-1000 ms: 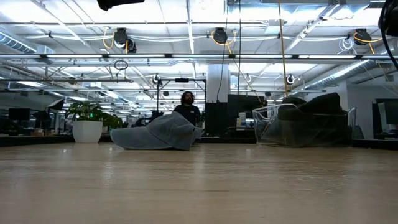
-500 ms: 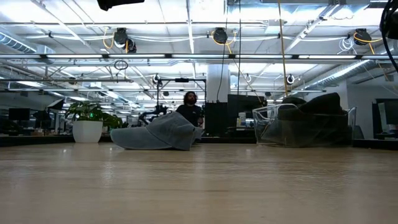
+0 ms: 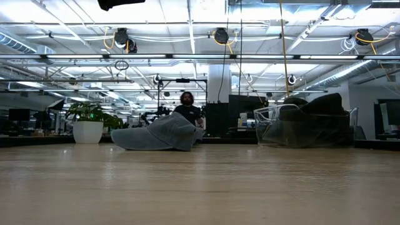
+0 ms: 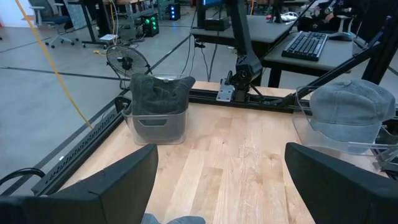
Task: Pick & Place hat
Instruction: Put the bottom gray cap into the bottom transparent bin
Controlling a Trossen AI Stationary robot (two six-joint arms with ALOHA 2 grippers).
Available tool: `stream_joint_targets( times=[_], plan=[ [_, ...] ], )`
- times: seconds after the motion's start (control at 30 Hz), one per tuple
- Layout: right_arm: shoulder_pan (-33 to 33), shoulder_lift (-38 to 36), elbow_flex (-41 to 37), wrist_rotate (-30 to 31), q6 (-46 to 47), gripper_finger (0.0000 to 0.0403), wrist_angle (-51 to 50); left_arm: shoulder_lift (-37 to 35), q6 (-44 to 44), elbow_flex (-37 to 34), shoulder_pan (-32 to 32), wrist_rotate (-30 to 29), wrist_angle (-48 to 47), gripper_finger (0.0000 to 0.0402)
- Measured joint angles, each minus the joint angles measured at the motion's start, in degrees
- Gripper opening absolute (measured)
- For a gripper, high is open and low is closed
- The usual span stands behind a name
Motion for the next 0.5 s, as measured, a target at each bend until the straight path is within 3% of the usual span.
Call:
stream_joint_targets(
  times=[0.1,0.2,0.37,0.5],
  plan=[
    [-0.62,5.92,10.23,-0.33,13.22,0.0193,-17.12,0.00,0.00,0.00,0.00,0.01,0.00,0.0361],
    [-2.03,12.49,18.73,-6.28,27.25,0.0156,-32.55,0.00,0.00,0.00,0.02,-0.01,0.02,0.0361],
    [-5.18,22.34,27.31,-26.12,47.06,0.0028,-50.72,0.00,0.00,0.01,0.01,0.01,0.00,0.0361],
    [-6.06,27.72,28.05,-42.05,61.90,0.0007,-57.75,0.00,0.00,0.00,0.00,0.01,0.00,0.0361]
  ],
)
